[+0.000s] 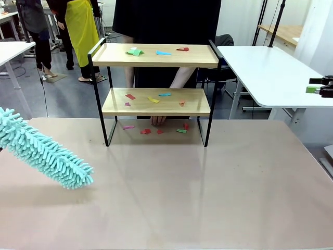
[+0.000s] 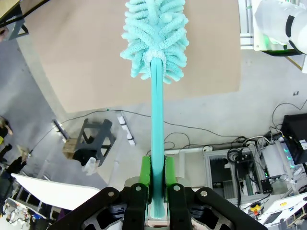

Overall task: Clean the shelf.
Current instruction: Clean the specific section of the Shelf indicated by the human with the Duster.

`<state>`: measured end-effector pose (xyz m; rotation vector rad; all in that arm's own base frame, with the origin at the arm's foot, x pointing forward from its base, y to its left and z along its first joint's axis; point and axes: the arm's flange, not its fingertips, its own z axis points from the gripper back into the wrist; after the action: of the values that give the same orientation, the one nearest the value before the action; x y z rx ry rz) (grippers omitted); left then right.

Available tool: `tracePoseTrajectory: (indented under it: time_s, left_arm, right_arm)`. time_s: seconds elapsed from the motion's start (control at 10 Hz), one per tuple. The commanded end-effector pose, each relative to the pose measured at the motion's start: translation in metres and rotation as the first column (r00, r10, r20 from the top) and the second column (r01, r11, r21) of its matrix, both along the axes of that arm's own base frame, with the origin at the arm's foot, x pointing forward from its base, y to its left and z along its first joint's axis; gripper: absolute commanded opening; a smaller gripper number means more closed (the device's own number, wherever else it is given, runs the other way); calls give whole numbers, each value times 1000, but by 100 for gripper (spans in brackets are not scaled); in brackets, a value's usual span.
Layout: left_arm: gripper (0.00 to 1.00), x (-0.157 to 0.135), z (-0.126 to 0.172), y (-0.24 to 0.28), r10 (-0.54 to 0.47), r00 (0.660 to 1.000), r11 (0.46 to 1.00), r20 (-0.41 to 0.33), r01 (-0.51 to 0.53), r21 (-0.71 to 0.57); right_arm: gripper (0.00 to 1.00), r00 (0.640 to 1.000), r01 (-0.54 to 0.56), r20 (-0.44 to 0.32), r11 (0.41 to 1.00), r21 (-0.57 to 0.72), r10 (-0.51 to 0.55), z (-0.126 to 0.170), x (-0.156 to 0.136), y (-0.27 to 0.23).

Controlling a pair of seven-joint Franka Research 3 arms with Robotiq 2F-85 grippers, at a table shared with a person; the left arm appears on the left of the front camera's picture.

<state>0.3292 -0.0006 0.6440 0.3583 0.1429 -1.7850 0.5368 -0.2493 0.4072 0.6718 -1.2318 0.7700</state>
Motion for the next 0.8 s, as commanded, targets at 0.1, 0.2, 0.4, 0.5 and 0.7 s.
tracePoseTrajectory:
  time_s: [0.1, 0.2, 0.4, 0.5, 0.7]
  left_arm:
    - [14, 0, 3, 2, -3, 1000, 1000, 10, 3, -4]
    - [14, 0, 3, 2, -3, 1000, 1000, 10, 3, -4]
    - [14, 0, 3, 2, -3, 1000, 1000, 10, 3, -4]
    - [14, 0, 3, 2, -3, 1000, 1000, 10, 3, -4]
    - [14, 0, 3, 2, -3, 1000, 1000, 10, 3, -4]
  right_arm:
    - [100, 1000, -3, 3, 1000, -1, 3, 2, 0, 2]
    - [100, 1000, -3, 3, 1000, -1, 3, 2, 0, 2]
    - [100, 1000, -3, 3, 1000, -1, 3, 2, 0, 2]
    - [100, 1000, -3, 3, 1000, -1, 3, 2, 0, 2]
    - [100, 1000, -3, 3, 1000, -1, 3, 2, 0, 2]
